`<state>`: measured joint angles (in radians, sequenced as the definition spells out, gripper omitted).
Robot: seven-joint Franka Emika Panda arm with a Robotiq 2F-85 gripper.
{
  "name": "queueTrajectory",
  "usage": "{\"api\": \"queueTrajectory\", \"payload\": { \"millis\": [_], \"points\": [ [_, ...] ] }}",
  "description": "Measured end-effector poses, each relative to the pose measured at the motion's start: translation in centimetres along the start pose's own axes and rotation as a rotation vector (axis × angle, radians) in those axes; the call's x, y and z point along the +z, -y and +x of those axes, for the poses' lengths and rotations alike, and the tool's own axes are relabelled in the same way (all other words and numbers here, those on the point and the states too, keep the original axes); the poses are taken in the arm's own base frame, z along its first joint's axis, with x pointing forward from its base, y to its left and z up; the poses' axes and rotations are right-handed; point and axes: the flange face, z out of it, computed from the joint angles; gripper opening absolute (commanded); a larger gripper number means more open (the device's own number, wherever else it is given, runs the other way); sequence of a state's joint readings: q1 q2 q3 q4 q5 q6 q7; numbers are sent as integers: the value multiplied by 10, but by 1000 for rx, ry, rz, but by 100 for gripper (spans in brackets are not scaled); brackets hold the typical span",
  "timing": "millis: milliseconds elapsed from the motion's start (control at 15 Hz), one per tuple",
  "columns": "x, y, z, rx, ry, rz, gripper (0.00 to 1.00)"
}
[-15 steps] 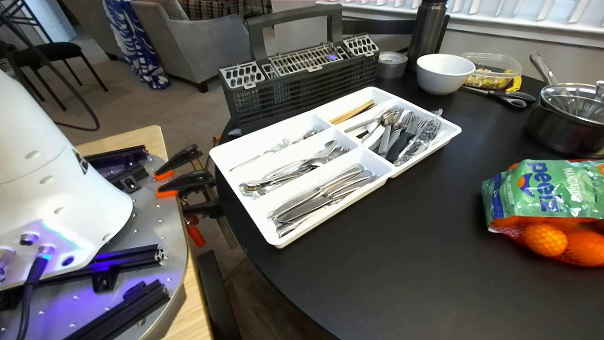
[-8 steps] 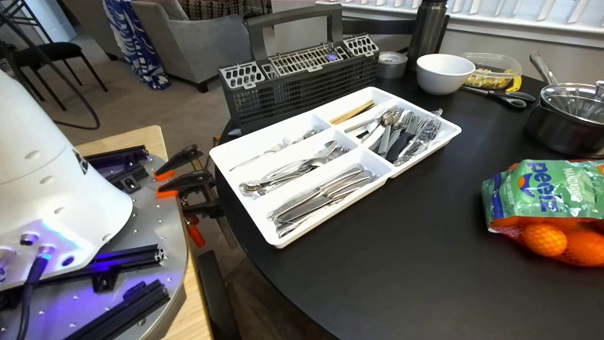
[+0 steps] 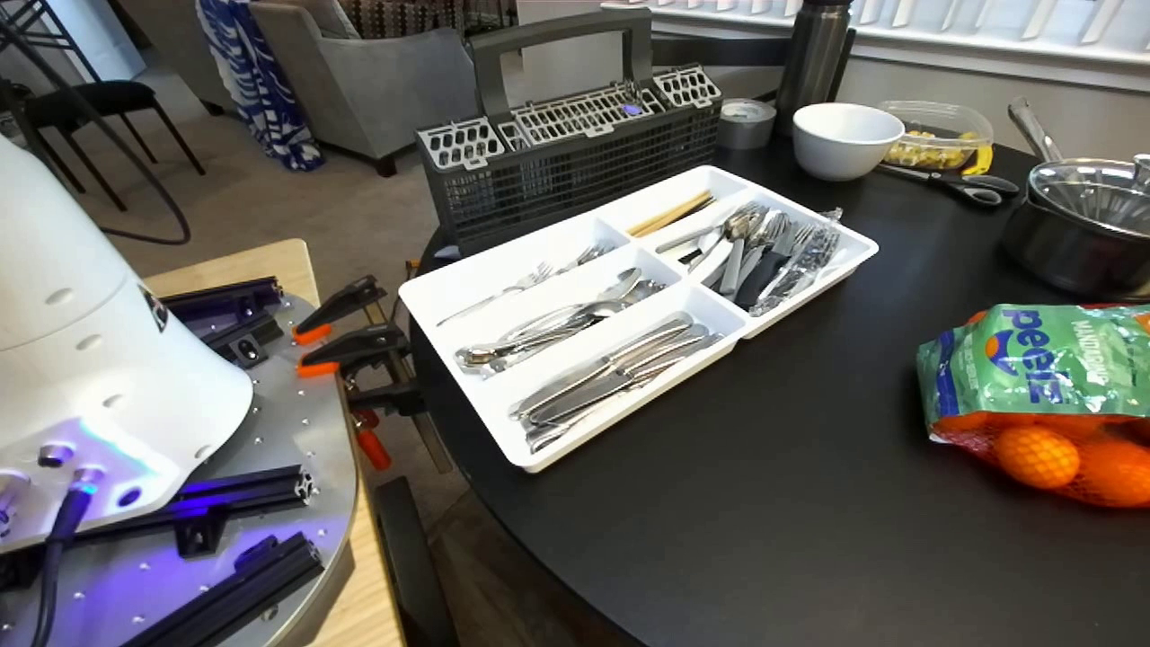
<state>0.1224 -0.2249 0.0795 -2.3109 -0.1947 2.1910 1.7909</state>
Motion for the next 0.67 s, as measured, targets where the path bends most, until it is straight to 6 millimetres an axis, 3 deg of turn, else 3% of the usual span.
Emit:
{"api": "queueTrajectory", "payload": {
  "millis": [200, 400, 667],
  "points": [
    [9, -6, 23, -108, 92, 37, 100],
    [34, -14, 42, -225, 170, 48, 100],
    [61, -11, 46, -355, 228, 80, 100]
  ]
}}
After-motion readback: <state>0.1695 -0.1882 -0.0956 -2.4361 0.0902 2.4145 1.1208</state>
